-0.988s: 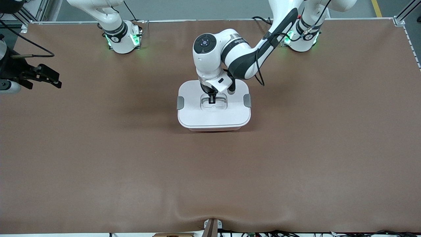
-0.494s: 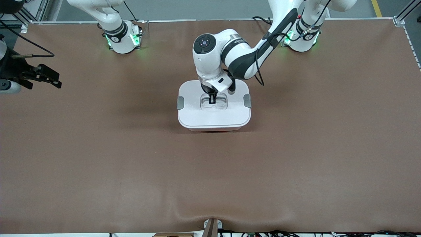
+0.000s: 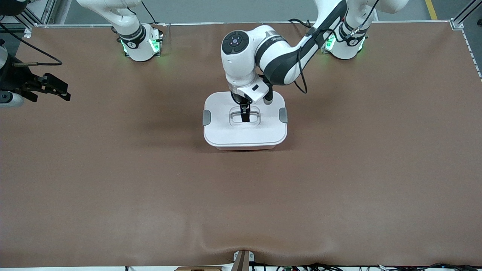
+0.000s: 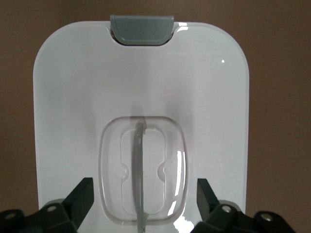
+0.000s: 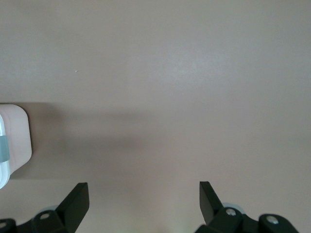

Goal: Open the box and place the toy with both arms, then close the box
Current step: 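Press the lid down onto the box with the left gripper, then release the lid handle and raise the left gripper away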

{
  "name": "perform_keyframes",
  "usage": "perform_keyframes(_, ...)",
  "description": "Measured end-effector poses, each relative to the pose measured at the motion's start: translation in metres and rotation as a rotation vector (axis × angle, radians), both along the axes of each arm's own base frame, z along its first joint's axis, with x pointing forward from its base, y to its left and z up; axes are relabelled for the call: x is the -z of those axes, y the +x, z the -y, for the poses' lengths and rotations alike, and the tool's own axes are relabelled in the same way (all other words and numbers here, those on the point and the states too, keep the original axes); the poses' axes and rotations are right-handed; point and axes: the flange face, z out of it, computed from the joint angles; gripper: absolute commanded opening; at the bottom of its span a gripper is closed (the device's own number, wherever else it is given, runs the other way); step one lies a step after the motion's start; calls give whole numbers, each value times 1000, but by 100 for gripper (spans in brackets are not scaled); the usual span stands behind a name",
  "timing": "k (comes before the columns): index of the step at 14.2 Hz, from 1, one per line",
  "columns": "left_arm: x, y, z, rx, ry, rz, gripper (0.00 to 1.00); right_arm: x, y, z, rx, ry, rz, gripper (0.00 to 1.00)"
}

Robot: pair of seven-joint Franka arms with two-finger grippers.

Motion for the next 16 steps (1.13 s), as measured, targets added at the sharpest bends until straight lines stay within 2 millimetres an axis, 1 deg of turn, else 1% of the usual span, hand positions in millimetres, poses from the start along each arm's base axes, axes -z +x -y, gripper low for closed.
perform_keyframes(2, -21, 7, -10, -20, 2, 14, 100, 0, 0, 0, 0, 0, 0, 100)
perform_keyframes(6, -60, 15, -37, -14, 34, 22, 100, 0, 0, 0, 0, 0, 0, 100)
perform_keyframes(9, -89, 30, -64, -20, 24, 33, 100, 0, 0, 0, 0, 0, 0, 100)
perform_keyframes(13, -118, 42, -106, 25, 68, -1, 100, 0, 0, 0, 1, 0, 0, 100)
perform_keyframes(16, -141, 60, -155, 64, 79, -45, 100, 0, 0, 2, 4, 0, 0, 100)
